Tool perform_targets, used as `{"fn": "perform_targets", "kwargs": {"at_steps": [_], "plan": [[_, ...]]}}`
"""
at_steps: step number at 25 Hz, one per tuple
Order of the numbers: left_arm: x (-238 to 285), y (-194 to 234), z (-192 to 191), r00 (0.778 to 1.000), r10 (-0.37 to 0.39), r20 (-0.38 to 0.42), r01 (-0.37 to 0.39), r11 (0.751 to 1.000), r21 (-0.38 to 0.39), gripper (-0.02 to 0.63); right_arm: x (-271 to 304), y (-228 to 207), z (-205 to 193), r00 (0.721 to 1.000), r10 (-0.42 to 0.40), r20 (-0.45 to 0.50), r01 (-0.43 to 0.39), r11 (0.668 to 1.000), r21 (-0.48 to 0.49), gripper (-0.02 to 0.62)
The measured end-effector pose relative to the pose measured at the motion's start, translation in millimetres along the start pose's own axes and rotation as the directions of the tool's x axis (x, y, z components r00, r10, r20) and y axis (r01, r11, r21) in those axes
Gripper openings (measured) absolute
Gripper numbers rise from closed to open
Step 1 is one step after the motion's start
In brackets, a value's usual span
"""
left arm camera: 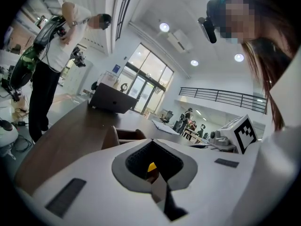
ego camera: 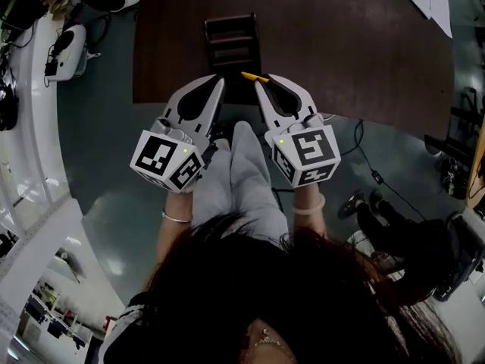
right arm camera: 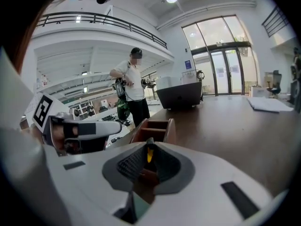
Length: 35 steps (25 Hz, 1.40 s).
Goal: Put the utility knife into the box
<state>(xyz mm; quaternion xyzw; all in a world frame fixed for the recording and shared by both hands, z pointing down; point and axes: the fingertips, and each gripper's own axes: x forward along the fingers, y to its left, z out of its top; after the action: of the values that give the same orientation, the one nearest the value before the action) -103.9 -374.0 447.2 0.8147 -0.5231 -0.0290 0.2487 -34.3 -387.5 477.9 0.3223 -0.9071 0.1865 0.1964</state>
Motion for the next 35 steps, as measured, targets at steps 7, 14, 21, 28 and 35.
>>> {"fn": "perform_targets", "kwargs": {"at_steps": [7,14,21,28,35], "plan": [[5,8,-12,1.0,0.007,-0.027,-0.008,1.0,-0.017,0.001,20,-2,-20,0.999,0.013,-0.036,-0.014,0.999,-0.029,0.051],[3,13,-17,0.999,0.018,-0.034,-0.019,0.999,-0.026,0.001,28,3,-34,0.997,0.028,-0.071,-0.031,0.999,-0.041,0.052],[1,11,-21,0.999,0.016,-0.045,-0.017,1.0,-0.026,0.0,25,3,-30,0.999,0.039,-0.037,-0.04,0.999,-0.025,0.061],[-2,2,-3,1.0,0.003,-0.023,-0.003,1.0,-0.003,0.0,7,3,3,0.999,0.01,0.033,-0.009,0.999,-0.045,0.06],[-10,-20,41,0.999,-0.029,0.03,0.027,0.998,0.057,0.0,-19,13,51,0.992,0.022,0.124,-0.014,0.998,-0.065,0.04]]}}
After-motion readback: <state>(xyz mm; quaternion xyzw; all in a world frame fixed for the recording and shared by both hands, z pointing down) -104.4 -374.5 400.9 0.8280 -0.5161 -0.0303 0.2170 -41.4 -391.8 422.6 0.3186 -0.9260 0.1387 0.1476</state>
